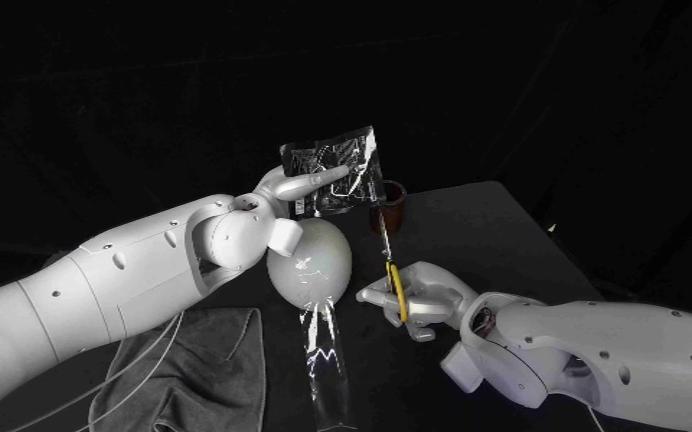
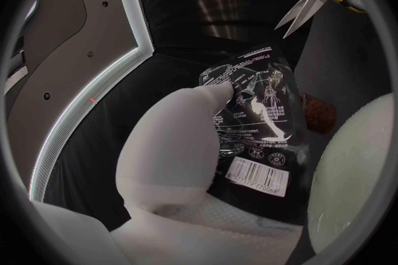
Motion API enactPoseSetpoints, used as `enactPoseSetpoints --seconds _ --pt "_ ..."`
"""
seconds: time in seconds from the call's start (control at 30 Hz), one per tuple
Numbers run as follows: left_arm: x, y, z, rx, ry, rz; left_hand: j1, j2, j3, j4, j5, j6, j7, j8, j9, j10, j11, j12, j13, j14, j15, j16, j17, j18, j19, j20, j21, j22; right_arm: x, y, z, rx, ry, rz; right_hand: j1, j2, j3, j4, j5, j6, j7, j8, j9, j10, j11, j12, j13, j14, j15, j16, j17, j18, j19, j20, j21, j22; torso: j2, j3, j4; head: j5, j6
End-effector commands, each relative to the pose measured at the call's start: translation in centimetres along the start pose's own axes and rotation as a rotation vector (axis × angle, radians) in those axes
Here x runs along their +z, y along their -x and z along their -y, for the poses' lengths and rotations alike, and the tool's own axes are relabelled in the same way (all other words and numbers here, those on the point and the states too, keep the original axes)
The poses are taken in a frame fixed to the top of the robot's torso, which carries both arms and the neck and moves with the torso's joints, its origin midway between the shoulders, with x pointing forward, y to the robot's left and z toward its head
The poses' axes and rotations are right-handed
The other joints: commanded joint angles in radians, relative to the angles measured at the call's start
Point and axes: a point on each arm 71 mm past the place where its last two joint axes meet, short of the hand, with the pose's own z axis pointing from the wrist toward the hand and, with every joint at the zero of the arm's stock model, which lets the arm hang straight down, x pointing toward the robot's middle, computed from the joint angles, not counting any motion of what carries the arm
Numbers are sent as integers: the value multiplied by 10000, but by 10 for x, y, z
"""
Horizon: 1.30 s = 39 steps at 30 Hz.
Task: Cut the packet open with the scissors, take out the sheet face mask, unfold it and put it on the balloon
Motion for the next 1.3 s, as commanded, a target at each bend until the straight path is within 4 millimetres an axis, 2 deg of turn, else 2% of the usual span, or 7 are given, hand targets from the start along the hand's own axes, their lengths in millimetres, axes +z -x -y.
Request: enactPoseSetpoints --seconds 0.03,0.5,1.1,1.17,1.3 --pt "0 -4 2 -29 -37 -277 21 104 55 -32 58 11 47 35 784 48 -7 -44 16 25 -30 -66 17 105 66 -13 65 7 1 -2 0 -109 40 -239 -46 -563 -20 1 34 -8832 1535 -35 18 1205 667 6820 448 706 -75 -8 1514 142 -51 -18 -42 1326 2 -6 2 -15 2" --pt "0 -6 0 43 125 -412 21 104 55 -32 58 11 47 35 784 48 -7 -44 16 25 -30 -66 17 105 66 -13 65 7 1 -1 -3 -122 81 -197 44 -508 50 0 46 -8701 1532 9 155 1239 682 6812 444 713 -76 -9 1521 135 -38 -36 -48 1317 -6 1 -11 1 12" --pt "-1 -8 -1 138 255 -462 -1 105 69 -51 58 14 46 40 793 54 -8 -43 16 31 -31 -68 21 104 69 -15 70 8 2 3 -9 -162 246 -106 113 -440 123 0 38 -8597 1531 38 252 1281 683 6841 472 719 -75 -10 1525 129 -21 -41 -43 1313 -3 1 2 -100 47" --pt "0 -9 -1 155 261 -483 -9 104 74 -58 58 16 45 42 797 58 -9 -42 17 34 -32 -68 23 104 70 -16 72 9 3 4 -10 -177 263 -70 113 -440 123 0 38 -8597 1531 38 252 1281 683 6841 472 719 -75 -10 1525 129 -21 -41 -43 1313 0 2 8 -179 62" --pt "0 -10 -1 171 275 -521 -9 104 74 -58 58 16 45 42 797 58 -9 -42 17 34 -32 -68 23 104 70 -16 72 9 4 5 -11 -202 314 -8 149 -384 170 -2 23 -8549 1529 51 289 1309 682 6870 501 726 -77 -5 1538 120 7 -44 -10 1322 2 1 4 -165 71"
